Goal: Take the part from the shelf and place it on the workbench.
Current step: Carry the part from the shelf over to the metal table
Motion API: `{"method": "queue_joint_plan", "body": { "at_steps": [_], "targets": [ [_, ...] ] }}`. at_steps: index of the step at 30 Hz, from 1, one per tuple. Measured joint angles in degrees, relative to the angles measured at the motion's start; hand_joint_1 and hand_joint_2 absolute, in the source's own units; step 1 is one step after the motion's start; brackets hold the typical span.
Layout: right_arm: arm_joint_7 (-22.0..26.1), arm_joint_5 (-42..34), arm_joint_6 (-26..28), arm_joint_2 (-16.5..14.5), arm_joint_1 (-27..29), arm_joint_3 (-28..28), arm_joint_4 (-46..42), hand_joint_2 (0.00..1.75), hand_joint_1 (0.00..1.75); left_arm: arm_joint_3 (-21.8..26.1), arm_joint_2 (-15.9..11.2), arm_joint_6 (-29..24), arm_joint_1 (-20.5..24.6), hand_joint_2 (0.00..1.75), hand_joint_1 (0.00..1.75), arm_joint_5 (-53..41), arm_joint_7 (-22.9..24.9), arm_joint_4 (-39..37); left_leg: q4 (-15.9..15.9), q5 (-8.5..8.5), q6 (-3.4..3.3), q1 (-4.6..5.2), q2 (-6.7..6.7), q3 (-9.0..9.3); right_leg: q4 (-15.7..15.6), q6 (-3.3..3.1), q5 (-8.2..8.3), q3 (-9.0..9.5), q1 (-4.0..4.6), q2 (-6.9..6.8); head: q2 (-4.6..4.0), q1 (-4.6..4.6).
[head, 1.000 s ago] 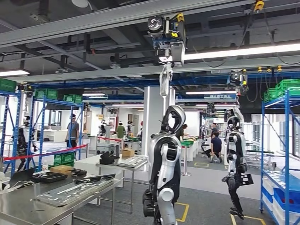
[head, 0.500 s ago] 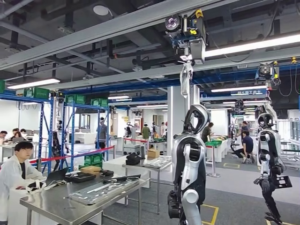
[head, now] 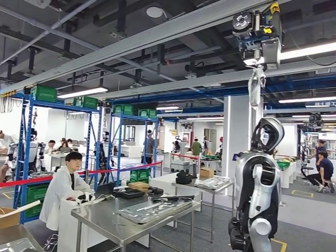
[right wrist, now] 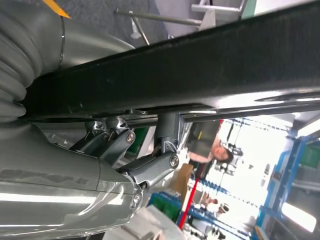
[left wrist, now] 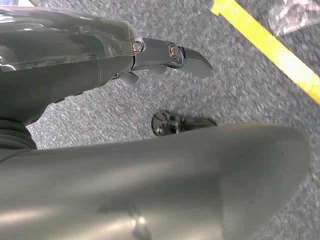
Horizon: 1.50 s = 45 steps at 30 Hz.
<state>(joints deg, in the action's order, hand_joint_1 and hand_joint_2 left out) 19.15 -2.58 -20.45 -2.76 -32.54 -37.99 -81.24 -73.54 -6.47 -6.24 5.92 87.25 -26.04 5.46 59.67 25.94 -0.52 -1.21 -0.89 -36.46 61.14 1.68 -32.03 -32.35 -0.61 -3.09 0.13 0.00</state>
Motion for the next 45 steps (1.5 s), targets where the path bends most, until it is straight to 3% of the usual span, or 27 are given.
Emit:
{"method": "queue_joint_plan", "body": {
  "at_steps": [1,3,4,5,8,9,11,13,15,17,19,20,21,23,25,28,30,33,34,35,36,37,39,41,43,45],
  "targets": [
    [0.0,0.0,0.0,0.0,0.1,0.0,0.0,1.75,1.75,0.0,0.0,0.0,0.0,1.75,0.0,0.0,0.0,0.0,0.0,-0.03,-0.24,0.08,0.5,-0.02,3.3,-0.04,-1.9,-1.46,-0.03,1.33,0.0,0.0],
    [0.0,-0.1,0.0,0.0,0.5,0.0,0.0,1.75,1.75,0.2,-0.1,0.0,0.1,1.75,0.0,0.0,0.2,0.0,0.0,-0.05,-0.61,0.43,1.68,-0.03,11.0,-0.39,-4.94,-5.12,0.12,2.47,0.0,0.0],
    [0.0,-0.2,0.0,0.1,0.8,0.0,0.1,1.75,1.75,0.4,-0.1,0.0,0.1,1.75,0.0,0.0,0.4,0.0,0.0,-0.06,-0.72,0.68,2.34,-0.01,13.0,-0.67,-5.17,-6.28,0.25,2.65,0.0,0.0],
    [0.0,-0.3,0.0,0.1,1.1,-0.1,0.2,1.75,1.75,0.5,-0.1,0.1,0.0,1.75,0.0,0.0,0.7,0.0,0.0,-0.07,-0.81,0.91,3.03,0.05,12.9,-1.09,-4.23,-6.47,0.45,2.84,0.0,0.0],
    [0.0,-0.5,-0.1,0.0,1.1,-0.1,0.2,1.75,1.75,0.9,-0.1,0.3,-0.1,1.75,0.0,0.0,1.3,0.0,0.0,-0.09,-0.88,1.3,5.07,0.39,3.1,-3.01,2.2,-2.54,1.33,5.21,0.0,0.01],
    [0.0,-0.6,-0.1,0.0,1.1,-0.1,0.2,1.75,1.75,1.0,0.0,0.3,0.0,1.75,0.0,0.0,1.4,0.0,0.0,-0.12,-0.84,1.23,5.67,0.39,0.3,-3.47,3.6,-1.41,1.55,6.19,0.01,0.01],
    [0.0,-0.6,-0.1,0.0,1.0,-0.2,0.2,1.75,1.75,1.2,0.1,0.3,-0.1,1.75,0.0,0.0,1.5,0.0,-0.2,-0.32,-0.56,0.88,6.67,0.17,-1.6,-3.86,4.18,-0.66,1.77,6.98,0.01,0.02],
    [0.0,-0.7,-0.1,-0.2,0.9,-0.3,0.2,1.75,1.75,1.4,0.0,0.4,-0.4,1.75,0.0,0.0,1.5,0.0,-0.4,-0.47,-0.09,0.74,7.13,-0.05,-3.0,-3.78,4.39,0.01,1.74,5.83,0.0,0.03],
    [0.0,-0.8,-0.1,-0.5,0.8,-0.4,0.1,1.75,1.75,1.4,0.0,0.4,-0.6,1.75,0.0,0.0,1.5,0.0,1.5,0.97,0.37,0.95,5.31,-1.03,-4.9,-3.66,4.72,0.87,1.43,4.53,0.0,0.04],
    [0.0,-1.0,-0.2,-0.6,1.0,-0.4,0.2,1.75,1.75,1.4,-0.1,0.4,-0.4,1.75,0.0,0.0,1.5,0.0,7.5,4.26,1.04,0.73,2.81,-3.84,-5.5,-3.59,4.86,1.16,1.28,3.23,0.0,0.04],
    [0.0,-1.0,-0.2,-0.6,1.6,-0.5,0.2,1.75,1.75,1.4,-0.1,0.4,-0.3,1.75,0.0,0.0,1.5,0.0,13.1,6.19,1.85,0.11,1.89,-6.47,-5.4,-3.43,4.71,1.16,1.18,1.83,0.0,0.04],
    [0.0,-1.0,-0.2,-0.6,1.8,-0.5,0.3,1.75,1.75,1.4,-0.1,0.4,-0.4,1.75,0.0,0.0,1.5,0.0,13.4,5.77,2.23,-0.21,1.63,-6.55,-5.3,-3.25,4.57,1.15,1.09,1.23,0.0,0.04],
    [0.0,-1.1,-0.2,-0.6,2.0,-0.6,0.2,1.75,1.75,1.4,-0.1,0.4,-0.4,1.75,0.0,0.0,1.5,0.0,11.5,4.41,2.63,-0.54,1.25,-5.53,-5.0,-2.98,4.37,1.16,0.95,0.65,0.0,0.04],
    [0.0,-1.2,-0.3,-0.6,2.2,-0.8,0.1,1.75,1.75,1.4,-0.1,0.5,-0.4,1.75,0.0,0.0,1.4,0.0,4.5,1.32,3.32,-0.87,-0.48,-1.76,-4.3,-2.15,3.69,1.1,0.77,-0.38,0.0,0.04],
    [0.0,-1.4,-0.3,-0.6,2.2,-0.9,-0.1,1.75,1.75,1.4,0.0,0.6,-0.3,1.75,0.0,0.0,1.3,0.0,0.4,0.25,2.76,-0.67,-1.47,0.31,-3.4,-1.32,3.04,0.96,0.88,-1.13,0.0,0.02],
    [-0.1,-1.5,-0.3,-0.6,2.2,-1.1,-0.2,1.75,1.75,1.4,-0.1,0.7,-0.5,1.75,0.0,0.0,1.3,0.0,0.2,0.38,1.11,-0.24,-0.36,0.18,-3.3,-0.62,2.69,1.15,0.63,-1.82,0.0,0.01],
    [-0.1,-1.7,-0.3,-0.6,2.2,-1.2,-0.4,1.75,1.75,1.4,-0.2,0.7,-0.7,1.75,0.0,0.0,1.3,0.0,0.2,0.22,0.4,-0.17,0.42,0.18,-1.5,-0.29,1.1,0.57,0.27,-0.45,0.0,0.01],
    [-0.2,-2.1,-0.3,-0.4,2.4,-1.2,-0.6,1.75,1.75,1.4,-0.3,0.7,-0.5,1.75,0.0,0.0,1.2,0.0,0.1,0.1,-0.27,0.08,1.8,0.17,8.8,-0.38,-4.21,-4.03,0.16,2.26,0.0,0.0],
    [-0.2,-2.3,-0.3,-0.3,2.6,-1.2,-0.6,1.75,1.75,1.4,-0.3,0.7,-0.5,1.75,0.0,0.0,1.2,0.0,0.1,0.08,-0.39,0.28,2.39,0.18,12.1,-0.55,-5.18,-5.66,0.21,2.52,0.0,0.0],
    [-0.3,-2.4,-0.3,-0.3,2.7,-1.3,-0.6,1.75,1.75,1.4,-0.3,0.7,-0.5,1.75,0.0,0.0,1.2,0.0,0.1,0.06,-0.49,0.48,3.02,0.2,13.7,-0.81,-5.11,-6.55,0.3,2.68,0.0,0.0],
    [-0.4,-2.5,-0.3,-0.2,2.8,-1.3,-0.6,1.75,1.75,1.4,-0.3,0.7,-0.5,1.75,0.0,0.0,1.2,0.0,0.1,0.04,-0.56,0.64,3.69,0.25,12.8,-1.2,-3.86,-6.36,0.47,2.92,0.0,0.0],
    [-0.4,-2.5,-0.3,-0.2,2.9,-1.3,-0.6,1.75,1.75,1.4,-0.3,0.8,-0.6,1.75,0.0,0.0,1.2,0.0,0.1,0.03,-0.59,0.73,4.38,0.34,9.8,-1.68,-1.74,-5.15,0.75,3.41,0.0,0.0],
    [-0.4,-2.6,-0.3,-0.2,2.8,-1.4,-0.7,1.75,1.75,1.4,-0.2,0.8,-0.5,1.75,0.0,0.0,1.2,0.0,0.1,-0.05,-0.56,0.65,5.69,0.35,2.1,-2.71,2.43,-2.0,1.23,6.11,0.0,0.01],
    [-0.4,-2.7,-0.3,-0.2,2.7,-1.4,-0.8,1.75,1.75,1.4,0.0,0.9,-0.4,1.75,0.0,0.0,1.2,0.0,0.1,-0.29,-0.23,0.26,6.86,-0.03,-1.7,-3.19,3.96,-0.54,1.53,8.06,0.01,0.03],
    [-0.4,-2.8,-0.3,-0.2,2.6,-1.4,-0.8,1.75,1.75,1.4,0.0,1.0,-0.7,1.75,0.0,0.0,1.3,0.0,-0.1,-0.65,0.36,0.0,7.86,-0.39,-2.7,-3.25,4.02,-0.14,1.55,7.22,0.01,0.04],
    [-0.4,-2.8,-0.3,-0.3,2.5,-1.4,-1.0,1.75,1.75,1.4,0.1,1.0,-0.9,1.75,0.0,0.0,1.2,0.0,0.7,0.15,0.75,0.23,6.04,-0.97,-4.3,-3.25,4.4,0.56,1.3,5.71,0.0,0.03]
  ]
}}
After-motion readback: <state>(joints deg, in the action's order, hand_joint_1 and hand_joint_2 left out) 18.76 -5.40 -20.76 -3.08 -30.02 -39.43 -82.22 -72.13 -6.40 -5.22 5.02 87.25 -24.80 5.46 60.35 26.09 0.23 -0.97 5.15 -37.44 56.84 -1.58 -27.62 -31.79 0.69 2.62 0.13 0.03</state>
